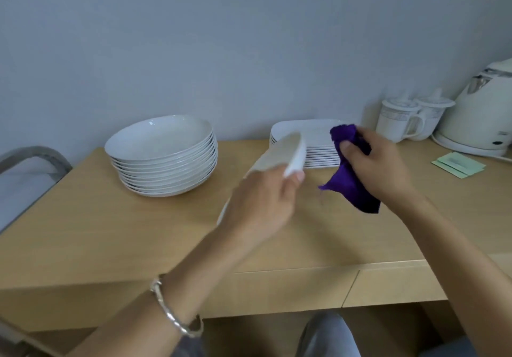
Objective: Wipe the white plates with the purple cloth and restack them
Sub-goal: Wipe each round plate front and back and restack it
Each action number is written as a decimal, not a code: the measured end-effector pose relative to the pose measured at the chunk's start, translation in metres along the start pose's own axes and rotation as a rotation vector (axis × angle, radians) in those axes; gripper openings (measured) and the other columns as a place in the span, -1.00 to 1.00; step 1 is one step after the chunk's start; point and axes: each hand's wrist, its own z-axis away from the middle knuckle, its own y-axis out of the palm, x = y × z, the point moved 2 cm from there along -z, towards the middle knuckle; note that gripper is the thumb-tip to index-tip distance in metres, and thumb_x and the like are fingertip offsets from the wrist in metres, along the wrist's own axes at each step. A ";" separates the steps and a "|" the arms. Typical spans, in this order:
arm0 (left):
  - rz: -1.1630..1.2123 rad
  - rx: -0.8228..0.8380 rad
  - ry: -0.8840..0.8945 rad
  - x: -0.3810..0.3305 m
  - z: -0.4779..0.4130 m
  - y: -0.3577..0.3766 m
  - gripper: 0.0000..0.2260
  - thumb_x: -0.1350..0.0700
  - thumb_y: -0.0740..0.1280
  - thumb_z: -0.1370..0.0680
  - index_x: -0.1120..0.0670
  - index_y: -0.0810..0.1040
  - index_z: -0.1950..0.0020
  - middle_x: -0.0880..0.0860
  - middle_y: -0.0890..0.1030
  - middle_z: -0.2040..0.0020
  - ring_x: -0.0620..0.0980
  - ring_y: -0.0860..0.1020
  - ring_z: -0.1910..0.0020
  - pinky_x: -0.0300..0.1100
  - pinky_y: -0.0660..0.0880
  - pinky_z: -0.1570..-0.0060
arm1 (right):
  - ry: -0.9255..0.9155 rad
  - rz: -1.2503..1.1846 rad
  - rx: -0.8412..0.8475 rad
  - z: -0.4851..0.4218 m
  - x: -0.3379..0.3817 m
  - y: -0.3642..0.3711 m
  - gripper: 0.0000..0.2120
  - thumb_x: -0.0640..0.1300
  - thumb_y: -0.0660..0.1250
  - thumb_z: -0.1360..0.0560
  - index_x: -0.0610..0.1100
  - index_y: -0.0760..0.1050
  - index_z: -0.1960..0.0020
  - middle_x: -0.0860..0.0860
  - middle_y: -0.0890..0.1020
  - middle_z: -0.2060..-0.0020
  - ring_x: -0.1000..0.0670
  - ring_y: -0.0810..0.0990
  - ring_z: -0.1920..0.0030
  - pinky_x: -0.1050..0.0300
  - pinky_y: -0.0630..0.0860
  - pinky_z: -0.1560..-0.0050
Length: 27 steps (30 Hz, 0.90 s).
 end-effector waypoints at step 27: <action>0.508 0.109 -0.621 0.112 0.036 -0.002 -0.70 -0.06 0.18 -0.50 -0.01 0.62 -0.08 0.04 0.68 -0.04 0.10 0.61 -0.12 0.10 0.49 -0.23 | -0.200 0.351 0.431 0.025 0.027 0.100 -0.78 0.02 0.25 -0.53 0.02 0.52 -0.14 0.09 0.60 -0.01 -0.01 0.52 -0.04 -0.03 0.46 -0.06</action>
